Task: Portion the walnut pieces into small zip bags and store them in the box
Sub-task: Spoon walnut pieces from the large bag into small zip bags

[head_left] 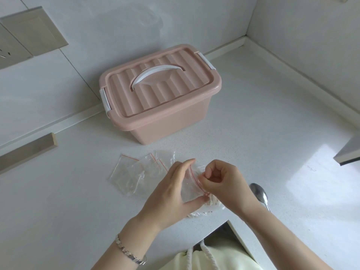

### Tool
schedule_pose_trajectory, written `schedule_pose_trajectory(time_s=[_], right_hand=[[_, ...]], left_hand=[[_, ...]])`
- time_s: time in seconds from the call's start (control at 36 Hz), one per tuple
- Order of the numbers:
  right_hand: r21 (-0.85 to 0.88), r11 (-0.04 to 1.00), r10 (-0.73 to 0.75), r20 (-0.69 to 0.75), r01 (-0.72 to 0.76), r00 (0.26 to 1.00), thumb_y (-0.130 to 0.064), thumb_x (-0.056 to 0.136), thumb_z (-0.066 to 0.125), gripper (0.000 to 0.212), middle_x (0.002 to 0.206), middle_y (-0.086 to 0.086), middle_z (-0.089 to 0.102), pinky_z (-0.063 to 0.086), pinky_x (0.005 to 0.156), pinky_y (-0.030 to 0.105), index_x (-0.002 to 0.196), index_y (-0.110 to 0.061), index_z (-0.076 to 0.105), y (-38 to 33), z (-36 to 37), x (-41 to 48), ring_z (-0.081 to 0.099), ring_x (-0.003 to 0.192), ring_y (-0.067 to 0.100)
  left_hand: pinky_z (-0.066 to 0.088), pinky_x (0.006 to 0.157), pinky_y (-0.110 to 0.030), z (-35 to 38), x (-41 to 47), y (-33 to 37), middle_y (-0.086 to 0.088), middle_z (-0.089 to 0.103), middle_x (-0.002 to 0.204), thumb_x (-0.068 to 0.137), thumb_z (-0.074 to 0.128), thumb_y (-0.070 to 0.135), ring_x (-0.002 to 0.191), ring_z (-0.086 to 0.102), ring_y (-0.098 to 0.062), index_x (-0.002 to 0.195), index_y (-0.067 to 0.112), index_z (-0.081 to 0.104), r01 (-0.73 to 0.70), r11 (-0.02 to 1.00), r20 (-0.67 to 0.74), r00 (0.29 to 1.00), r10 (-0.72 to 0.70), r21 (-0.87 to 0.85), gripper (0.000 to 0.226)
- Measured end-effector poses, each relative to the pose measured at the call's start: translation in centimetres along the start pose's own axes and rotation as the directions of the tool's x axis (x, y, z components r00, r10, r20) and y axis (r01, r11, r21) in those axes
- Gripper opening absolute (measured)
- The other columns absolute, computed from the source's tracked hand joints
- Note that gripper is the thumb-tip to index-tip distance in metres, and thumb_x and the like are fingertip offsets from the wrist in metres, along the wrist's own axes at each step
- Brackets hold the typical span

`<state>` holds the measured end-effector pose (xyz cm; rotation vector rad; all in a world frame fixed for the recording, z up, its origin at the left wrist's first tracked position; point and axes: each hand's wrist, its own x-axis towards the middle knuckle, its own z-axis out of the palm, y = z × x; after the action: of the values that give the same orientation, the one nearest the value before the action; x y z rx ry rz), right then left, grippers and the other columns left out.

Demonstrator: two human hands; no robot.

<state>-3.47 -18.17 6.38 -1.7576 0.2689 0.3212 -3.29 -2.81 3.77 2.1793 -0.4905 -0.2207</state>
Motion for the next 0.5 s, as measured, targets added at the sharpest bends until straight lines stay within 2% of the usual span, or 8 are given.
schedule_pose_trajectory(time_s=[0.08,0.14,0.22,0.28,0.33,0.42,0.5], right_hand=[[-0.164,0.986,-0.036,0.009,0.037,0.999,-0.001,0.079,0.060,0.028,0.073,-0.007,0.063,0.053,0.069,0.025,0.063,-0.024,0.060,-0.1,-0.2,-0.2,0.059,0.066,0.005],[-0.254,0.964,-0.074,0.010,0.074,0.997,-0.002,0.080,0.056,0.038,0.086,-0.011,0.061,0.050,0.070,0.018,0.065,-0.036,0.062,-0.4,-0.4,-0.3,0.057,0.072,0.000],[-0.283,0.955,-0.068,0.089,0.091,0.994,-0.011,0.082,0.056,0.031,0.083,-0.008,0.066,0.047,0.064,0.016,0.067,-0.036,0.066,-0.9,-0.6,-0.7,0.057,0.069,0.000],[-0.285,0.956,-0.032,0.147,0.074,0.989,-0.025,0.082,0.058,0.017,0.079,0.000,0.069,0.050,0.069,0.027,0.071,-0.024,0.071,-0.9,-0.4,-0.9,0.061,0.072,0.010],[-0.279,0.958,-0.007,0.195,0.062,0.981,-0.033,0.082,0.059,0.021,0.078,0.003,0.070,0.050,0.073,0.032,0.076,-0.017,0.071,-0.8,-0.4,-0.8,0.063,0.076,0.016],[-0.245,0.969,0.030,0.228,0.028,0.973,-0.027,0.086,0.059,0.017,0.072,-0.005,0.072,0.049,0.072,0.025,0.081,-0.019,0.073,-0.5,-0.6,-0.6,0.066,0.074,0.012],[-0.242,0.970,0.031,0.216,0.023,0.976,-0.023,0.088,0.058,0.020,0.067,-0.006,0.071,0.048,0.070,0.028,0.079,-0.014,0.073,0.0,-1.0,-0.4,0.061,0.063,0.008]], left_hand=[[0.033,0.074,0.002,0.1,0.3,-0.1,0.026,0.032,0.102,0.070,0.063,0.055,0.095,0.043,0.003,0.132,0.032,0.029,-0.018,0.997,0.064,0.998,0.014,0.069,0.075],[0.034,0.068,0.001,0.1,0.5,-0.2,0.023,0.032,0.097,0.075,0.062,0.052,0.085,0.043,-0.002,0.133,0.020,0.038,-0.053,0.987,0.098,0.994,0.038,0.153,0.071],[0.033,0.057,0.003,0.1,0.9,-0.3,0.012,0.041,0.099,0.077,0.052,0.056,0.078,0.046,-0.002,0.129,0.016,0.043,-0.112,0.956,0.095,0.991,0.089,0.271,0.065],[0.031,0.055,0.003,0.1,1.1,-0.2,0.008,0.048,0.099,0.076,0.048,0.054,0.077,0.050,-0.002,0.127,0.015,0.045,-0.153,0.925,0.107,0.987,0.123,0.347,0.063],[0.033,0.059,-0.001,0.2,1.2,-0.3,0.008,0.051,0.098,0.075,0.046,0.054,0.078,0.052,-0.002,0.126,0.014,0.047,-0.189,0.890,0.127,0.981,0.149,0.415,0.065],[0.035,0.055,-0.006,0.2,1.3,-0.4,0.007,0.053,0.093,0.073,0.047,0.060,0.076,0.052,-0.003,0.124,0.013,0.045,-0.217,0.863,0.120,0.976,0.181,0.456,0.070],[0.041,0.050,-0.010,0.3,1.2,-0.8,0.007,0.057,0.092,0.066,0.063,0.058,0.072,0.057,-0.002,0.122,0.013,0.046,-0.230,0.819,0.097,0.973,0.211,0.526,0.074]])
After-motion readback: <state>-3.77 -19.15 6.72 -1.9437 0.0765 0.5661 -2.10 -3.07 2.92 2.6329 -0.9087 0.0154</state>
